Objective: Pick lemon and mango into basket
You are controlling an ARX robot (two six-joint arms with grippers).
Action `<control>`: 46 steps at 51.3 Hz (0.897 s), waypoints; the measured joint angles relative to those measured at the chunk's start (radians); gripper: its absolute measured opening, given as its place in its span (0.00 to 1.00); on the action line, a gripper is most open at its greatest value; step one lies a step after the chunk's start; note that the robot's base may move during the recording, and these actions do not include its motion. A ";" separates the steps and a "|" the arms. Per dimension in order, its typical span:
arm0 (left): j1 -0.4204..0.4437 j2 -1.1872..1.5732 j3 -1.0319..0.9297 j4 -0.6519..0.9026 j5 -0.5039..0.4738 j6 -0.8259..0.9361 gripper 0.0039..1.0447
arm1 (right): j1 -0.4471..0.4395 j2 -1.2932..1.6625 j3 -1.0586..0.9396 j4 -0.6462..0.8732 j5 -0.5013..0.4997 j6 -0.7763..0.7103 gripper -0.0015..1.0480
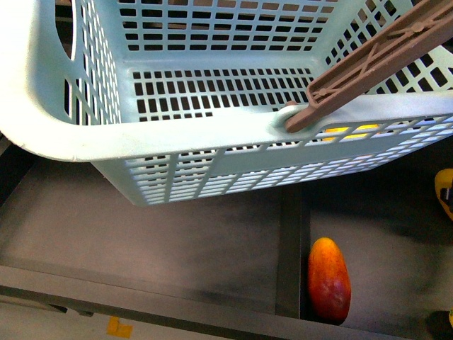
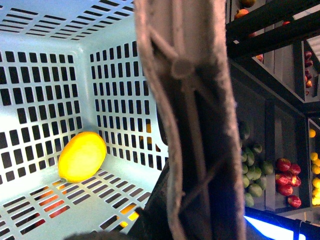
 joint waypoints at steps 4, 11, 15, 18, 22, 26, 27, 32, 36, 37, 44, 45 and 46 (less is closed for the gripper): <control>0.000 0.000 0.000 0.000 0.000 0.000 0.04 | -0.012 -0.034 -0.051 0.026 -0.034 0.000 0.56; 0.000 0.000 0.000 0.000 0.001 0.000 0.04 | -0.050 -0.146 -0.166 0.073 -0.112 -0.008 0.56; 0.000 0.000 0.000 0.000 0.001 0.000 0.04 | -0.077 -0.237 -0.233 0.089 -0.164 -0.018 0.56; 0.000 0.000 0.000 0.000 0.001 0.000 0.04 | -0.099 -0.308 -0.279 0.091 -0.203 -0.028 0.56; 0.000 0.000 0.000 0.000 0.001 0.000 0.04 | -0.127 -0.402 -0.338 0.085 -0.252 -0.041 0.56; 0.000 0.000 0.000 0.000 -0.001 0.000 0.04 | -0.158 -0.500 -0.391 0.071 -0.301 -0.045 0.56; 0.000 0.000 0.000 0.000 -0.001 0.000 0.04 | -0.170 -0.539 -0.410 0.063 -0.321 -0.047 0.56; 0.000 0.000 0.000 0.000 0.000 0.000 0.04 | -0.205 -0.659 -0.459 0.032 -0.378 -0.049 0.56; 0.000 0.000 0.000 0.000 -0.001 0.000 0.04 | -0.226 -0.804 -0.505 -0.004 -0.436 -0.035 0.56; 0.000 0.000 0.000 0.000 -0.001 0.000 0.04 | -0.228 -0.845 -0.515 -0.013 -0.451 -0.029 0.56; 0.000 0.000 0.000 0.000 0.000 0.000 0.04 | -0.172 -1.128 -0.574 -0.029 -0.501 0.078 0.56; 0.000 0.000 0.000 0.000 0.001 0.000 0.04 | -0.155 -1.160 -0.579 -0.028 -0.498 0.091 0.56; 0.000 0.000 0.000 0.000 0.001 0.000 0.04 | -0.135 -1.188 -0.583 -0.025 -0.488 0.108 0.56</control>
